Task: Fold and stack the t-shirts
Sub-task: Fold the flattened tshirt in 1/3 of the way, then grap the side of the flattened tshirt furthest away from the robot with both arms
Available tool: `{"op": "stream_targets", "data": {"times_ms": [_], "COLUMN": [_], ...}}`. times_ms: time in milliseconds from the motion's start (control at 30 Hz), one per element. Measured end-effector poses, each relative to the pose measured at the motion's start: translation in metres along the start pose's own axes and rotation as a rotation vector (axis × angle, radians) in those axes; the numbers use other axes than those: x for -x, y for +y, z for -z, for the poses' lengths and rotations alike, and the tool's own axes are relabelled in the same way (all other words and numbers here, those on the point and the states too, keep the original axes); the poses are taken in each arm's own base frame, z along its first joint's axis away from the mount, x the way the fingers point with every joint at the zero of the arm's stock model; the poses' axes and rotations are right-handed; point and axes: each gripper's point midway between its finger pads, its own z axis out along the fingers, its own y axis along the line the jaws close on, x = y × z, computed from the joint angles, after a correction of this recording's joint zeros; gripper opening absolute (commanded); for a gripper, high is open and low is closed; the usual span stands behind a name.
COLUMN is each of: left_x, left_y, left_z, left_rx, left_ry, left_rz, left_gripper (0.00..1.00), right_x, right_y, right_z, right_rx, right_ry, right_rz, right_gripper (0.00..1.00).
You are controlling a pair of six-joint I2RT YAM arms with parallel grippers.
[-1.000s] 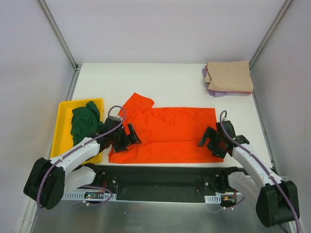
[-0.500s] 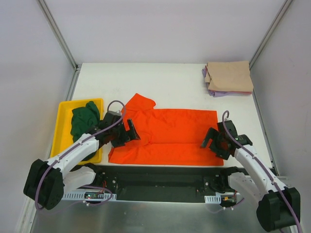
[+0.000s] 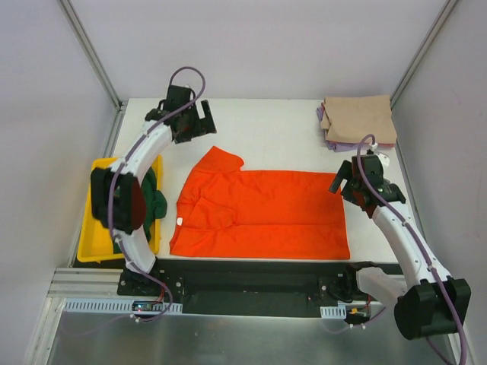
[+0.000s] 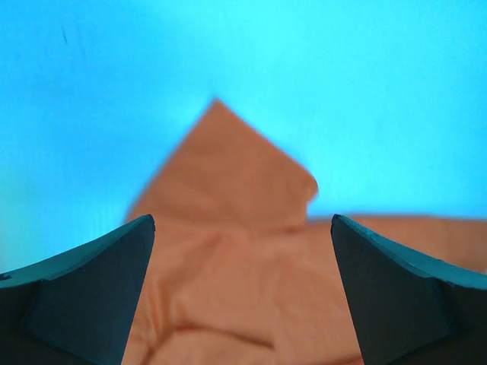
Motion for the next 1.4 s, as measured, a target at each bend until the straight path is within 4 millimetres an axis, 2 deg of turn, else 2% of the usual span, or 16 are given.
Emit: {"op": "stream_targets", "data": {"times_ms": [100, 200, 233, 300, 400, 467, 533, 667, 1067, 1400], "left_x": [0.029, 0.046, 0.047, 0.041, 0.018, 0.003, 0.003, -0.008, -0.037, -0.037], "left_y": [0.011, 0.015, 0.016, 0.018, 0.029, 0.035, 0.033, 0.035, 0.027, 0.031], "left_z": [-0.046, -0.101, -0.122, -0.149, -0.177, -0.181, -0.178, -0.178, -0.166, -0.167], "left_rx": [0.034, 0.049, 0.052, 0.052, 0.058, 0.069, 0.060, 0.062, 0.119, 0.222], "left_ry": [0.025, 0.074, 0.098, 0.143, 0.228, 0.280, 0.290, 0.324, 0.372, 0.347], "left_rz": [-0.042, -0.091, -0.108, -0.123, -0.129, -0.125, -0.122, -0.114, -0.167, -0.180], "left_gripper": [0.99, 0.99, 0.99, 0.96, 0.90, 0.83, 0.73, 0.63, 0.49, 0.43], "right_x": [0.005, 0.014, 0.016, 0.017, 0.016, 0.016, 0.017, 0.017, 0.005, -0.001], "right_y": [-0.007, -0.007, -0.006, -0.007, -0.007, -0.006, -0.006, -0.005, -0.006, -0.008], "right_z": [-0.009, -0.018, -0.020, -0.026, -0.032, -0.034, -0.034, -0.035, -0.039, -0.036], "right_rx": [-0.035, -0.039, -0.040, -0.046, -0.053, -0.052, -0.048, -0.043, -0.035, -0.024], "right_ry": [-0.007, -0.028, -0.030, -0.027, -0.018, -0.016, -0.015, -0.018, 0.009, 0.008], "right_rz": [-0.012, -0.026, -0.029, -0.034, -0.032, -0.031, -0.031, -0.033, -0.030, -0.034], "right_gripper": [0.96, 0.96, 0.96, 0.96, 0.96, 0.96, 0.96, 0.96, 0.96, 0.96]}}
